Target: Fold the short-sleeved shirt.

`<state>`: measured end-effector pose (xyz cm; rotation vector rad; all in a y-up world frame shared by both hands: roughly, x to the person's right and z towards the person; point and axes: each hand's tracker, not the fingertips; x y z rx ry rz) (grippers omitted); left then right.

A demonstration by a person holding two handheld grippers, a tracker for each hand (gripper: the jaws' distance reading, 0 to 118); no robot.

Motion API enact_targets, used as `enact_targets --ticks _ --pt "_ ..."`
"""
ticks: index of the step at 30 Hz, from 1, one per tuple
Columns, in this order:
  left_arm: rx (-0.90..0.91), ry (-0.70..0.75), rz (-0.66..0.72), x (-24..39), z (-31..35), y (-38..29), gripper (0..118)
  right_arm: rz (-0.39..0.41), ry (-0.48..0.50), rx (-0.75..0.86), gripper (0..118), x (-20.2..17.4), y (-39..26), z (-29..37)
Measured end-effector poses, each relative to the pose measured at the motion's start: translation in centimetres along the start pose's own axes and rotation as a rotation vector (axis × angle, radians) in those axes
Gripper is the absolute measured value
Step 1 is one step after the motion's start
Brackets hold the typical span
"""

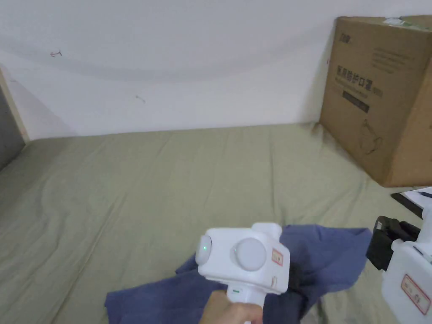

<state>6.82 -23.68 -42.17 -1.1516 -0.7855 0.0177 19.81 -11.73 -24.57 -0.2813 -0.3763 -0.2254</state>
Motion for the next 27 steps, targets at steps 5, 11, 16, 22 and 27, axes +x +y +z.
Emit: enact_targets --ticks 5,11,16,22,27 --pt "-0.129 0.094 -0.034 -0.3 -7.5 -5.6 5 0.004 -0.017 -0.026 0 1.3 -0.6 0.2" --pt "-0.098 -0.006 0.017 -0.3 -5.4 -4.4 30 -0.021 -0.006 -0.046 0 1.5 -0.7 -0.1" --pt "-0.064 -0.025 0.029 -0.5 -2.0 -4.4 112 -0.002 0.023 -0.056 0 0.6 -0.9 -0.1" --pt "0.087 0.08 0.053 -4.6 6.8 -5.6 111 0.009 0.109 -0.068 0 -1.3 -1.1 0.0" --pt "0.174 0.217 0.241 -12.2 13.1 -9.5 19 0.056 0.184 -0.099 0 -3.5 -2.1 0.0"
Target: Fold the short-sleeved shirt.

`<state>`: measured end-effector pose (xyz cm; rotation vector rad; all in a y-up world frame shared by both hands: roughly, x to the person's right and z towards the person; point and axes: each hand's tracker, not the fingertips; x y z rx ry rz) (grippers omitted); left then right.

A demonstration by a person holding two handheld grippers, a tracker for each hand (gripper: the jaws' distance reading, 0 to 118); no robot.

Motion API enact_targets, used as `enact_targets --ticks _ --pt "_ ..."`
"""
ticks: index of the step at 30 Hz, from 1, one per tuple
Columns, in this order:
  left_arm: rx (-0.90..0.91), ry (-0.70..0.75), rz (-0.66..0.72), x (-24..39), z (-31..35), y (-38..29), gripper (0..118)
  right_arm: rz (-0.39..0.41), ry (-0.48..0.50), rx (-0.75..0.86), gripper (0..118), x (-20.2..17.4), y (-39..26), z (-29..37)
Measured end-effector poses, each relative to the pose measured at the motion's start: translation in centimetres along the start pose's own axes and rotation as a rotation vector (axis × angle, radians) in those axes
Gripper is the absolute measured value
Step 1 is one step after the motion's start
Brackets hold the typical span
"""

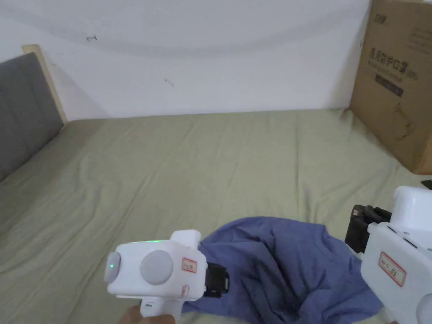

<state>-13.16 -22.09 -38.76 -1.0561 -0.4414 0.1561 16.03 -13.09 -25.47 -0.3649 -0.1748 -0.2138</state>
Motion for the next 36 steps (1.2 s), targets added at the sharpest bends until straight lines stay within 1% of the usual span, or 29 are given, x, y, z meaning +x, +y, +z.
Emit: enact_targets --ticks 1,2,3,6,9,13,14,15,18,20,21,24,26,27,28,29,31,32,33,34,36 --pt "0.0 0.034 0.036 -1.8 0.1 -0.2 10 0.006 0.012 -0.013 0 -0.4 -0.2 -0.3" --pt "-0.01 0.079 0.081 -3.8 0.2 -0.4 8 0.013 0.026 -0.028 0 -0.9 -0.5 -0.6" --pt "-0.025 0.126 0.12 -5.5 0.4 -0.7 1 0.017 0.038 -0.039 0 -1.3 -0.7 -0.8" --pt "-0.031 0.227 0.14 -9.2 0.4 -1.8 0 0.031 0.061 -0.068 0 -2.5 -1.3 -2.0" --pt "-0.056 0.171 0.214 -11.9 0.3 -1.8 0 0.053 0.062 -0.11 0 -3.7 -1.8 -3.7" --pt "-0.02 0.183 0.24 -13.2 -0.2 0.6 0 0.09 0.069 -0.167 0 -5.0 -2.4 -5.8" --pt "-0.008 0.21 0.246 -13.5 -0.5 1.8 3 0.105 0.072 -0.18 0 -5.3 -2.6 -6.4" --pt "-0.01 0.217 0.24 -13.6 -1.0 3.0 13 0.116 0.075 -0.187 0 -5.6 -2.7 -6.9" --pt "-0.029 0.212 0.242 -14.0 -2.7 6.3 52 0.134 0.074 -0.218 0 -6.3 -3.0 -8.4" --pt "-0.036 0.198 0.237 -14.1 -4.3 8.2 68 0.141 0.079 -0.24 0 -6.5 -3.3 -9.4" --pt "-0.05 0.201 0.234 -13.8 -5.3 8.8 72 0.15 0.08 -0.253 0 -6.6 -3.5 -9.9" --pt "-0.101 0.213 0.225 -13.4 -8.1 10.4 73 0.187 0.069 -0.284 0 -6.8 -3.9 -11.1" --pt "-0.156 0.198 0.212 -13.0 -10.1 10.1 73 0.202 0.067 -0.301 0 -6.9 -4.1 -11.9" --pt "-0.183 0.202 0.194 -12.9 -11.1 9.8 71 0.204 0.069 -0.31 0 -6.9 -4.2 -12.3" --pt "-0.175 0.265 0.164 -12.6 -11.6 9.3 70 0.203 0.072 -0.319 0 -6.8 -4.4 -12.6" --pt "-0.142 0.276 0.148 -12.2 -11.6 8.8 67 0.2 0.074 -0.327 0 -6.7 -4.5 -13.0" --pt "-0.122 0.307 0.134 -11.5 -11.0 8.5 42 0.191 0.079 -0.344 0 -6.4 -4.8 -13.5" --pt "-0.124 0.315 0.118 -11.3 -11.0 8.5 32 0.18 0.083 -0.353 0 -6.2 -4.9 -13.8" --pt "-0.121 0.298 0.129 -11.6 -10.6 8.6 14 0.167 0.086 -0.363 0 -6.0 -5.1 -14.2" --pt "-0.116 0.281 0.149 -11.7 -10.4 8.6 6 0.158 0.088 -0.371 0 -5.9 -5.2 -14.4" --pt "-0.097 0.231 0.225 -11.6 -10.0 8.7 6 0.133 0.115 -0.388 0 -5.4 -5.1 -15.0"
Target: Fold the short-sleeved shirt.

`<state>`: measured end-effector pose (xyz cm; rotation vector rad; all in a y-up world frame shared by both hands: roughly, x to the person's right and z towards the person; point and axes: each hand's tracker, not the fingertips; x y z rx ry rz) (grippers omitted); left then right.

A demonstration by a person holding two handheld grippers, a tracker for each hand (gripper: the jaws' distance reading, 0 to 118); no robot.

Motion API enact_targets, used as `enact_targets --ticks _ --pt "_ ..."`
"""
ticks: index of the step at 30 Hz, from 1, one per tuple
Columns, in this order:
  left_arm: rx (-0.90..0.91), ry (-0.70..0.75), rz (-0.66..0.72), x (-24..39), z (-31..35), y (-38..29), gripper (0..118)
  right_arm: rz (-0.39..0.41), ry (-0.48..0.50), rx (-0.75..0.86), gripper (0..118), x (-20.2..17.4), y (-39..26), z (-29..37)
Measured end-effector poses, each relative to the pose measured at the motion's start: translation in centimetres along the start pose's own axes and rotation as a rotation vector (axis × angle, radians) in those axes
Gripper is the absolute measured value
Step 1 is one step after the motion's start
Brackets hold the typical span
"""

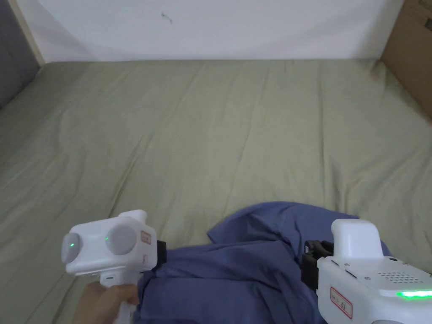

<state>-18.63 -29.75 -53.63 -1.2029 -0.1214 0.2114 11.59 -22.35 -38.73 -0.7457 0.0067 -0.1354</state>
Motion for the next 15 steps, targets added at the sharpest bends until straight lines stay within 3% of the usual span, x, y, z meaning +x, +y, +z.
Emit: enact_targets --ticks 3,5,7,8,9,10,11,13,15 --pt "0.012 -0.015 -0.046 0.0 1.0 -0.4 6 -0.066 0.115 -0.022 0 1.9 1.4 -0.9" --pt "0.001 -0.025 -0.113 0.1 1.9 -0.8 6 0.011 0.117 -0.066 0 2.8 3.1 -1.8" --pt "0.021 -0.034 -0.109 0.0 2.9 -1.1 6 0.125 0.06 -0.096 21 3.1 4.9 -3.2" --pt "0.02 -0.041 -0.103 -0.1 3.2 -1.1 6 0.162 0.051 -0.091 44 3.1 5.8 -4.2" --pt "0.032 -0.055 -0.082 -0.5 3.6 -1.3 6 0.194 0.066 -0.115 91 3.3 6.7 -5.6" --pt "0.041 -0.065 -0.065 -0.7 3.9 -1.4 6 0.214 0.083 -0.162 110 3.3 7.5 -7.0" --pt "0.041 -0.073 -0.058 -0.7 4.2 -1.7 6 0.219 0.112 -0.187 116 3.3 8.4 -8.2" --pt "0.055 -0.073 -0.066 -0.7 4.8 -2.3 6 0.266 0.151 -0.215 113 3.0 9.8 -11.2" --pt "0.05 -0.073 -0.101 -0.5 5.2 -2.7 6 0.395 0.086 -0.256 112 2.0 11.1 -15.3"
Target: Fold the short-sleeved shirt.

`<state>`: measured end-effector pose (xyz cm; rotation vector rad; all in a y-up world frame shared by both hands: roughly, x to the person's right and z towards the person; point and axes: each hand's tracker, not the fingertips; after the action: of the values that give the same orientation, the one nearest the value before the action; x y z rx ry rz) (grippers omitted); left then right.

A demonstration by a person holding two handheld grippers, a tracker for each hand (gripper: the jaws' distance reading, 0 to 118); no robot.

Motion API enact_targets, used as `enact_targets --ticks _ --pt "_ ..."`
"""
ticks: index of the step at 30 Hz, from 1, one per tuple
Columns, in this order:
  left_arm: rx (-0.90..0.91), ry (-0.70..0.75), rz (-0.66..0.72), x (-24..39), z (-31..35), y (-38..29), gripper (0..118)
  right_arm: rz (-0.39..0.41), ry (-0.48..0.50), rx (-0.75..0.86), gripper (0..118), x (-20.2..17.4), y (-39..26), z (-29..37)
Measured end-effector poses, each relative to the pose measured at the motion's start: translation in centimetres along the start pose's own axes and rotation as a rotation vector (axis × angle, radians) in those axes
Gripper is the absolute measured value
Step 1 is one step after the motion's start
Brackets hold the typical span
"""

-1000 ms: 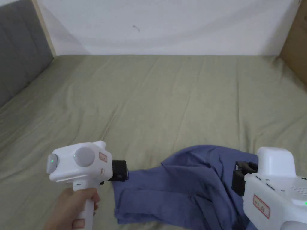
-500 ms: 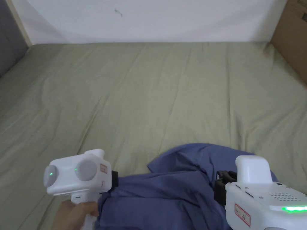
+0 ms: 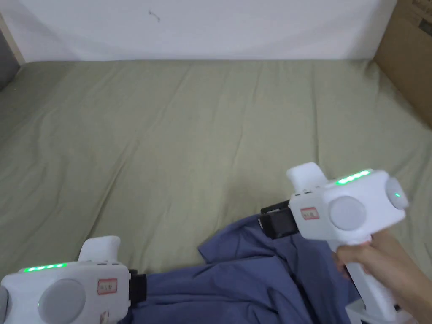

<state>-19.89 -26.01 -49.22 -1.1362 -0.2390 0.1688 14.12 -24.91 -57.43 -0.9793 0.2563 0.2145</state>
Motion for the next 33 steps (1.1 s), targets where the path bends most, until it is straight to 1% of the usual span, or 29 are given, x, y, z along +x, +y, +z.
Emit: enact_targets --ticks 2,3,5,6,7,8,9,10,11,12,13,14,15,17,18,19,21,23,24,25,27,28,29,30,32,33 --pt "-0.013 -0.007 -0.024 0.0 -0.3 -0.3 6 0.12 -0.061 -0.036 109 0.0 1.9 -3.1" --pt "-0.033 -0.011 -0.025 -0.2 -0.4 -0.3 6 0.166 -0.053 -0.076 108 0.1 2.5 -4.7" --pt "-0.042 -0.009 -0.017 -0.5 -0.6 -0.4 6 0.223 -0.038 -0.193 107 -0.3 3.2 -7.5" --pt "-0.042 -0.01 -0.016 -0.6 -0.6 -0.4 6 0.244 -0.041 -0.223 105 -0.8 3.3 -8.4" --pt "-0.04 -0.014 -0.013 -0.8 -0.5 -0.3 6 0.266 -0.012 -0.214 104 -1.1 3.2 -9.0" --pt "-0.04 -0.018 -0.007 -0.9 -0.5 -0.2 6 0.289 0.015 -0.228 98 -1.5 3.1 -9.8" --pt "-0.039 -0.021 -0.001 -1.0 -0.5 0.0 6 0.278 0.022 -0.275 96 -1.8 2.9 -10.3" --pt "-0.038 -0.025 0.001 -1.0 -0.8 0.2 6 0.248 0.021 -0.292 94 -1.7 3.2 -10.8" --pt "-0.045 -0.022 0.0 -1.0 -1.1 0.4 6 0.216 0.029 -0.302 89 -1.3 3.7 -10.8" --pt "-0.053 -0.011 -0.003 -1.1 -1.3 0.4 6 0.221 0.055 -0.304 76 -0.9 4.1 -10.2" --pt "-0.052 -0.01 -0.004 -1.2 -1.3 0.4 6 0.222 0.051 -0.291 59 -0.9 4.1 -9.6" --pt "-0.053 -0.009 -0.002 -1.0 -1.5 0.4 6 0.214 0.046 -0.278 39 -1.0 4.0 -9.2" --pt "-0.054 -0.006 0.0 -0.9 -1.5 0.4 6 0.225 0.004 -0.249 0 -1.5 3.7 -8.8" --pt "-0.054 0.0 -0.004 -1.0 -1.5 0.3 6 0.291 -0.083 -0.176 0 -2.4 3.2 -8.1" --pt "-0.054 0.002 -0.002 -0.8 -1.4 0.4 6 0.301 -0.034 -0.185 0 -2.6 2.9 -8.0" --pt "-0.052 0.0 0.0 -0.8 -1.1 0.4 6 0.294 -0.06 -0.166 0 -2.7 2.8 -7.8" --pt "-0.044 -0.005 0.006 -1.1 -0.2 0.4 6 0.147 -0.033 -0.149 0 -1.7 2.7 -6.9" --pt "-0.033 -0.011 -0.003 -1.0 0.5 0.8 6 0.012 0.027 -0.124 0 -0.3 3.1 -5.2" --pt "-0.027 -0.012 -0.003 -1.2 1.1 0.9 6 -0.04 0.051 -0.107 0 0.4 3.3 -4.0" --pt "-0.016 -0.013 -0.01 -1.3 1.6 1.1 6 -0.053 0.063 -0.083 0 1.3 3.0 -2.9" --pt "0.024 0.003 -0.004 -1.1 3.0 1.5 6 -0.08 0.015 -0.025 0 2.4 3.4 0.5" --pt "0.042 0.011 -0.016 -1.1 3.7 1.7 6 -0.092 0.007 0.003 0 2.9 3.6 2.1" --pt "0.06 0.02 -0.027 -1.1 4.6 1.9 6 -0.117 -0.003 0.05 0 3.8 3.5 4.0" --pt "0.077 0.03 -0.044 -0.9 5.4 2.2 6 -0.156 0.0 0.072 0 4.7 3.7 5.9" --pt "0.119 0.05 -0.059 -0.8 7.1 2.6 6 -0.234 -0.018 0.167 0 6.3 3.6 10.1" --pt "0.133 0.048 -0.066 -0.9 8.1 2.9 6 -0.253 -0.002 0.192 0 7.2 3.5 12.1"
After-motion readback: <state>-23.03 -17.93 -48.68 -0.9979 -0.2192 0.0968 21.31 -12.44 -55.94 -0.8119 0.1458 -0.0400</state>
